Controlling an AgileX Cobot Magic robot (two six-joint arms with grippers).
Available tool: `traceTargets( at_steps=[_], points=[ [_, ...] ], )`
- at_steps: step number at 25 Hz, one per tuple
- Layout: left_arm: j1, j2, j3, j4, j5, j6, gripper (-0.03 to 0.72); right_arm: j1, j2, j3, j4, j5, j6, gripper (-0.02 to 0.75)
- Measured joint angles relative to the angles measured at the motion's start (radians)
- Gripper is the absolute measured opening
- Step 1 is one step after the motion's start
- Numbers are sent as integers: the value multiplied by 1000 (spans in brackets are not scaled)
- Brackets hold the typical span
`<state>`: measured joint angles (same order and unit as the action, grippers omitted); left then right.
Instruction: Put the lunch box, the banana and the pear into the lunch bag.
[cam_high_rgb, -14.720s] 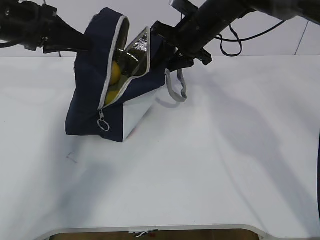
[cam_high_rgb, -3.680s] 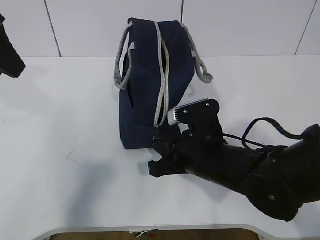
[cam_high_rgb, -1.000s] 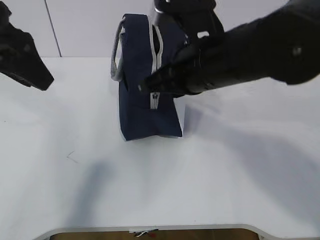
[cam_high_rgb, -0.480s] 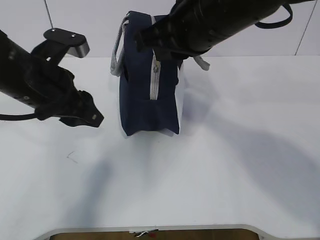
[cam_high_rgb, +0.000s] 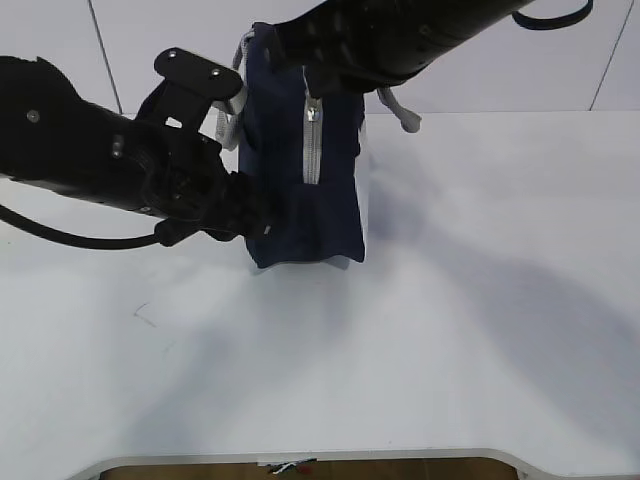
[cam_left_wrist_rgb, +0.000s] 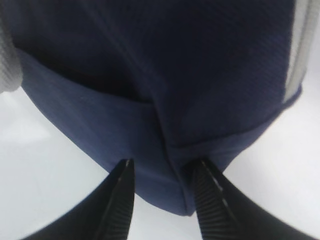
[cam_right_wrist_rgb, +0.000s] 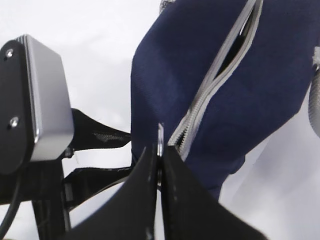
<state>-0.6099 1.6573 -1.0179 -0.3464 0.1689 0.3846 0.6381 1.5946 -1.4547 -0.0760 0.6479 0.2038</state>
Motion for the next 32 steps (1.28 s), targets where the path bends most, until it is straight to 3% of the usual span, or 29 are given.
traceTargets(
  at_steps=[3,6,8,17,23,32],
  points=[
    [0,11,0,-9,-26,0,255,0,0,0,0,0,0,13],
    [0,11,0,-14,-31,0,73,0,0,0,3,2,0,13],
    [0,11,0,-12,-19,0,14,0,0,0,5,8,0,13],
    [0,-66,0,107,154,0,-4,0,1,-36,-58,7,0,12],
    [0,-113,0,118,239,0,-5,0,1,-40,-142,-23,0,12],
    [0,-135,50,123,256,0,-6,-18,1,-40,-174,-86,0,12]
  ],
)
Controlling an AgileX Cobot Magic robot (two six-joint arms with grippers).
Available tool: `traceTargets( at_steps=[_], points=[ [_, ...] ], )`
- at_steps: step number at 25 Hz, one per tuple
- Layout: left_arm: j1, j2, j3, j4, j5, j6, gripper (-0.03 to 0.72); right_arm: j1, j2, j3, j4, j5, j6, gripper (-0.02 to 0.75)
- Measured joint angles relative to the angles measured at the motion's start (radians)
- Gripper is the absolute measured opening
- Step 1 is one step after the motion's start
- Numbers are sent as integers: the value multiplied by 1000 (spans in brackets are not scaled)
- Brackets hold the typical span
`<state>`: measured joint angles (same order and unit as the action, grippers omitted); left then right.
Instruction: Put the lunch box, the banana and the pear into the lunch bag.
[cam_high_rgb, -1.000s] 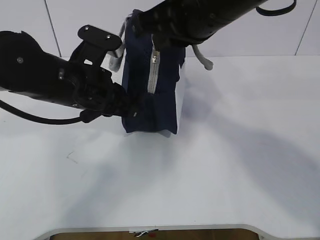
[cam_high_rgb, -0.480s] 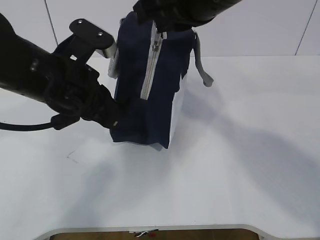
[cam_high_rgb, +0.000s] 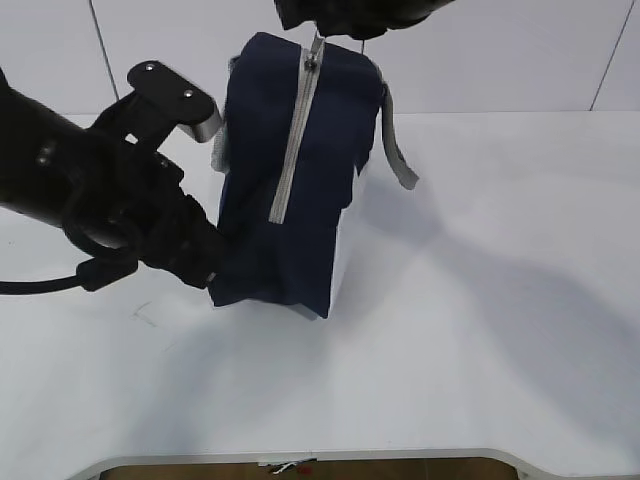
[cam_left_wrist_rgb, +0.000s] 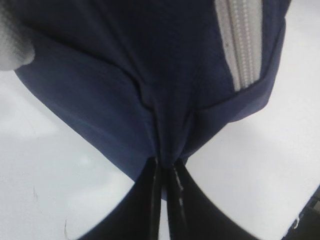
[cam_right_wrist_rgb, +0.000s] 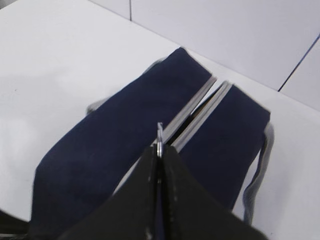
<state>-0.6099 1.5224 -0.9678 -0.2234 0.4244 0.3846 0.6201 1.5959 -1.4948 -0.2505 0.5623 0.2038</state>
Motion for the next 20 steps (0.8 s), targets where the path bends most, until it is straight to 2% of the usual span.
traceTargets(
  at_steps=[6,20],
  points=[
    [0,-44,28,1,0,0,-6,-31,36,-30,-2,-24,2,12],
    [0,-93,132,6,-15,0,-6,-39,245,-251,-10,-24,4,12]
  ],
)
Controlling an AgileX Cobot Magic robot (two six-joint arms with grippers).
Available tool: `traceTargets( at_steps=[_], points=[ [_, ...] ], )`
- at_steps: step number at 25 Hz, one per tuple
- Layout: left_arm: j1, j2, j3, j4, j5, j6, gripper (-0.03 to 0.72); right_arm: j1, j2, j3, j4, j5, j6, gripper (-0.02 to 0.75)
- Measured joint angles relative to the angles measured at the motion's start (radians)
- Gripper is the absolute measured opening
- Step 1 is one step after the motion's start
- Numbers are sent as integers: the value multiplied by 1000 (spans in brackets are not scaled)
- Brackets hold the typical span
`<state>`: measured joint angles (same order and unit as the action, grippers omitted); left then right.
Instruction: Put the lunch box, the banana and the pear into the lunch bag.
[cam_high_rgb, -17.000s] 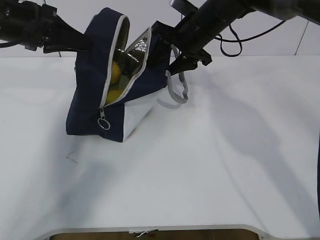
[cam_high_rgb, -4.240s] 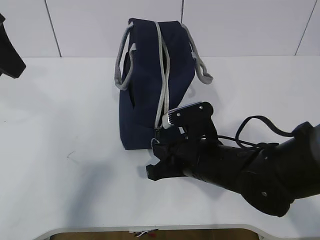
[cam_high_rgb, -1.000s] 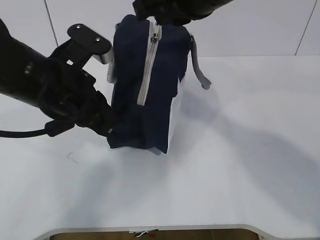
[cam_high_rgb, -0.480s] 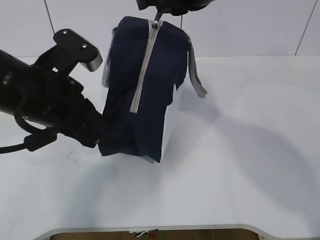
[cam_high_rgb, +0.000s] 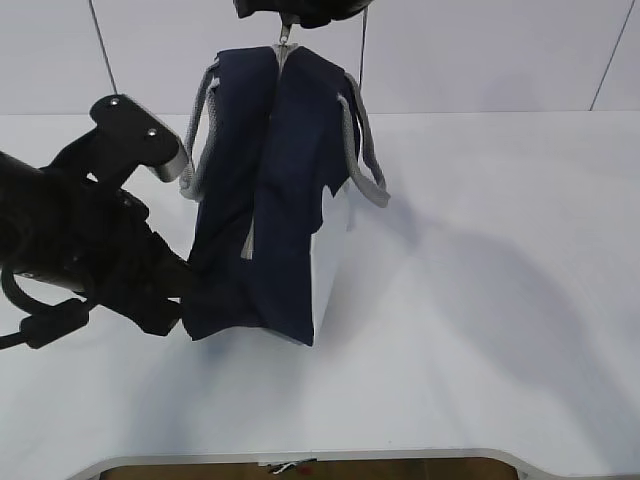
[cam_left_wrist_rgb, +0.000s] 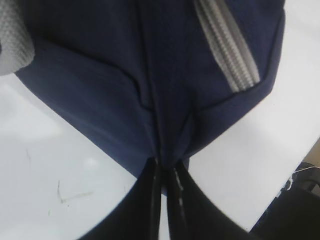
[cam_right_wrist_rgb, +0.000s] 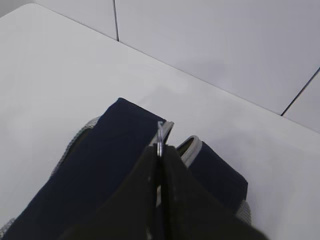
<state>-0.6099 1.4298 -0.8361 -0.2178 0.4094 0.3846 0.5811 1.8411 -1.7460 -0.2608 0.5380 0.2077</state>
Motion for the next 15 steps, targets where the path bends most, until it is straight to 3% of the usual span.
traceTargets(
  at_steps=[5,10,15],
  points=[
    [0,0,11,-14,-12,0,-6,-2,15,-7,29,5,2,13],
    [0,0,11,-114,-16,0,24,-4,15,-8,56,39,2,12],
    [0,-18,13,-193,-6,0,230,-4,15,-8,87,54,2,13]
  ],
)
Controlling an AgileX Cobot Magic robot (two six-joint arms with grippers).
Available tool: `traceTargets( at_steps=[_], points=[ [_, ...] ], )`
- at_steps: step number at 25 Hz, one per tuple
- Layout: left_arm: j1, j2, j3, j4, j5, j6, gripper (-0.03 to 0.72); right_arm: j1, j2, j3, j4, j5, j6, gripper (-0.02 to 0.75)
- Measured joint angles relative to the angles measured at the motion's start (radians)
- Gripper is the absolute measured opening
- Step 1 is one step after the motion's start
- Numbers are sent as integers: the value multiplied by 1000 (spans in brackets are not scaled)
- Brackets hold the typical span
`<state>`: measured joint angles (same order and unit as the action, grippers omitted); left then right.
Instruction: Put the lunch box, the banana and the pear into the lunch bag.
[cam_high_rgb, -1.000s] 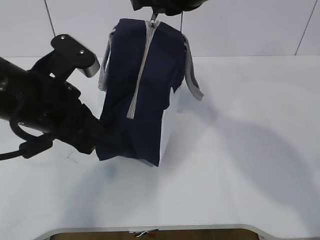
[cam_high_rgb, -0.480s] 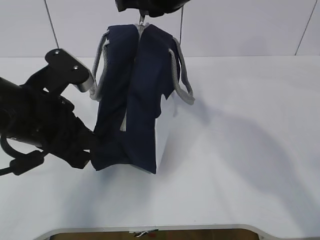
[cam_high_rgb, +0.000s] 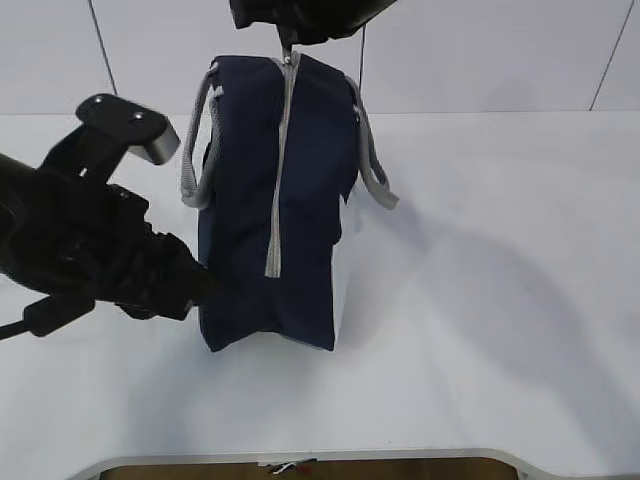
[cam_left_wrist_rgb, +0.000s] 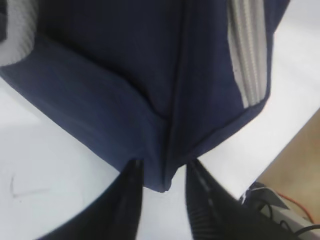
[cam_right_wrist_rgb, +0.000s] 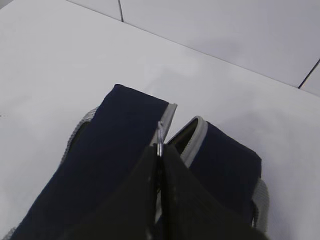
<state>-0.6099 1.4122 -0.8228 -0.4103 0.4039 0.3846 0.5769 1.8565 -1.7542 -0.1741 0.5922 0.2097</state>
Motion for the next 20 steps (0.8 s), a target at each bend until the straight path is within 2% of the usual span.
traceTargets(
  at_steps=[3,5,12,20],
  points=[
    [0,-49,0,-19,0,0,356,0,0,0,19,5,0,13],
    [0,-95,0,-23,0,-9,391,0,0,0,32,11,0,13],
    [0,-204,-11,-84,-37,-74,410,0,0,0,103,29,0,13],
    [0,-161,-62,-161,-166,-80,411,0,0,0,149,30,2,13]
  ],
)
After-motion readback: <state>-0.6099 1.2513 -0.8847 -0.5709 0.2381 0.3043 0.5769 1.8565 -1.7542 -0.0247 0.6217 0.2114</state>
